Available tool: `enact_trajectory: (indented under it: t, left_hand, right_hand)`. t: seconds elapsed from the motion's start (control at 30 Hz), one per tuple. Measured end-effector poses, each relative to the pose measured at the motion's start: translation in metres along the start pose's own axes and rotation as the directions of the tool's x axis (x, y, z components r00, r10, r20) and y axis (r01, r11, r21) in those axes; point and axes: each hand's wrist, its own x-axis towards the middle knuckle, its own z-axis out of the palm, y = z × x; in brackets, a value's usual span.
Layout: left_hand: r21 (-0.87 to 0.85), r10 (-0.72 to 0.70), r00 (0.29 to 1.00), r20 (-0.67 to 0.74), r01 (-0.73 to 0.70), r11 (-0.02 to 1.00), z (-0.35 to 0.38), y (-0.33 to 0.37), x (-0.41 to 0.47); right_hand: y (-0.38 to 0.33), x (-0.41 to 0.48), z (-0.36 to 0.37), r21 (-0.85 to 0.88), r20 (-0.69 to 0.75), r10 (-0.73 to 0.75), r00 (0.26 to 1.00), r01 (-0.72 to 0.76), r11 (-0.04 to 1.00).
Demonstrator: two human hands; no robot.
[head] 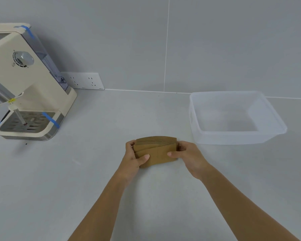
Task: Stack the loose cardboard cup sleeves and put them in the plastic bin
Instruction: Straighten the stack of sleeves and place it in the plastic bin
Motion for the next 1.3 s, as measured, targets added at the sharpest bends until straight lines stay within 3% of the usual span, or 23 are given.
enact_trajectory:
  t: [0.3, 0.47, 0.53, 0.73, 1.1, 1.3]
  left_hand:
    - [-0.156, 0.140, 0.979, -0.147, -0.163, 0.974, 0.029, -0.009, -0.005]
    - [-0.186, 0.110, 0.966, -0.233, -0.156, 0.970, 0.043, -0.005, -0.006]
    - [-0.142, 0.101, 0.941, -0.323, -0.154, 0.978, 0.049, -0.003, -0.005]
    - [-0.150, 0.046, 0.815, -0.578, -0.161, 0.976, 0.065, 0.001, 0.001]
    - [-0.034, 0.214, 0.841, -0.498, -0.265, 0.964, 0.058, -0.010, -0.008]
    - [-0.049, 0.143, 0.844, -0.518, -0.196, 0.979, 0.054, -0.003, -0.008]
  right_hand:
    - [0.014, -0.005, 0.024, 0.088, -0.157, -0.010, 0.988, 0.024, 0.996]
    - [0.019, -0.008, 0.025, 0.298, -0.154, -0.082, 0.985, 0.126, 0.946]
    - [0.020, -0.006, 0.027, 0.279, -0.183, -0.093, 0.979, 0.143, 0.950]
    - [0.024, 0.002, 0.038, 0.147, -0.447, -0.093, 0.890, 0.176, 0.973]
    - [0.035, -0.008, 0.036, 0.038, -0.410, -0.252, 0.877, 0.292, 0.956]
    - [0.033, -0.011, 0.041, 0.117, -0.422, -0.244, 0.873, 0.319, 0.940]
